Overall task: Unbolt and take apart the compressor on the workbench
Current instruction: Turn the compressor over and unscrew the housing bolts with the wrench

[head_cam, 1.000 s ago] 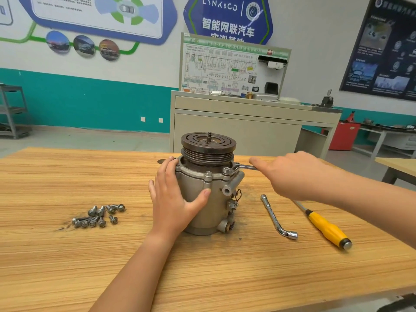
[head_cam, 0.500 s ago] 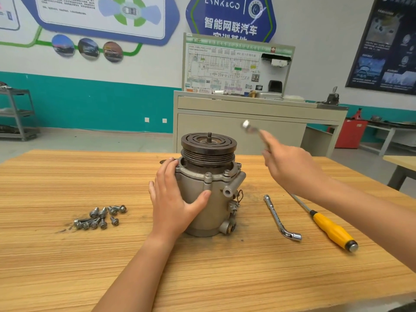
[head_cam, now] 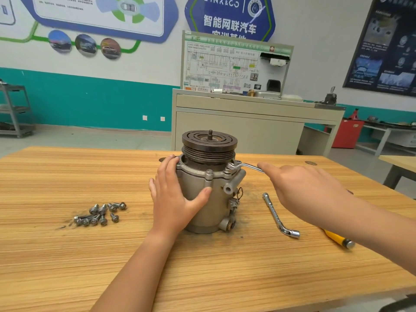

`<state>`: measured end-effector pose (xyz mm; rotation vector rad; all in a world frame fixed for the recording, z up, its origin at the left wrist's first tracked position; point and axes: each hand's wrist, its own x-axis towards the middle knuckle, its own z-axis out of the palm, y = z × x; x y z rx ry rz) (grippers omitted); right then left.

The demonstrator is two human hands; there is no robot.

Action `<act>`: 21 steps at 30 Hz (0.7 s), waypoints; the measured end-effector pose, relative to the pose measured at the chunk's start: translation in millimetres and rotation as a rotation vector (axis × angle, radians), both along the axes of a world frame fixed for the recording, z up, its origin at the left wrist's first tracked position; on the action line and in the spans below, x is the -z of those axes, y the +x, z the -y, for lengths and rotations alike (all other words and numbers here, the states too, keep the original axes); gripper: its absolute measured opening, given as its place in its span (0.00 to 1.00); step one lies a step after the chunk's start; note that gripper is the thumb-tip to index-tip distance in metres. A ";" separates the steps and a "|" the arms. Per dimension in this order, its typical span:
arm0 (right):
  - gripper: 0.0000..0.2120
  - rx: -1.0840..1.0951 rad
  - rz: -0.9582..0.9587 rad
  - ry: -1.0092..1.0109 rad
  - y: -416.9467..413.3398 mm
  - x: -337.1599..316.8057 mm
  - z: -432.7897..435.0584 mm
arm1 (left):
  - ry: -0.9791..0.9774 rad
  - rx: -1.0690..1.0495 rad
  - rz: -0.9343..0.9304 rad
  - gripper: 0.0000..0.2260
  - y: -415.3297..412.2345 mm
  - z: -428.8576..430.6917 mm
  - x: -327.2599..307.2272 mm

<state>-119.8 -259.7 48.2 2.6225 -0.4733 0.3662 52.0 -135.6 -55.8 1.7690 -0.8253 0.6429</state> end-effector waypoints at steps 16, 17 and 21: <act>0.14 0.028 -0.275 -0.137 19.7 -33.5 -10.4 | -0.012 -0.003 0.002 0.41 -0.6 0.3 1.2; 0.12 0.032 -0.297 -0.105 22.6 -31.1 -5.9 | -0.013 -0.002 0.003 0.41 -0.5 0.4 1.5; 0.03 -0.003 -0.322 -0.112 33.0 -24.9 14.6 | -0.018 0.003 -0.003 0.40 -0.3 0.8 1.3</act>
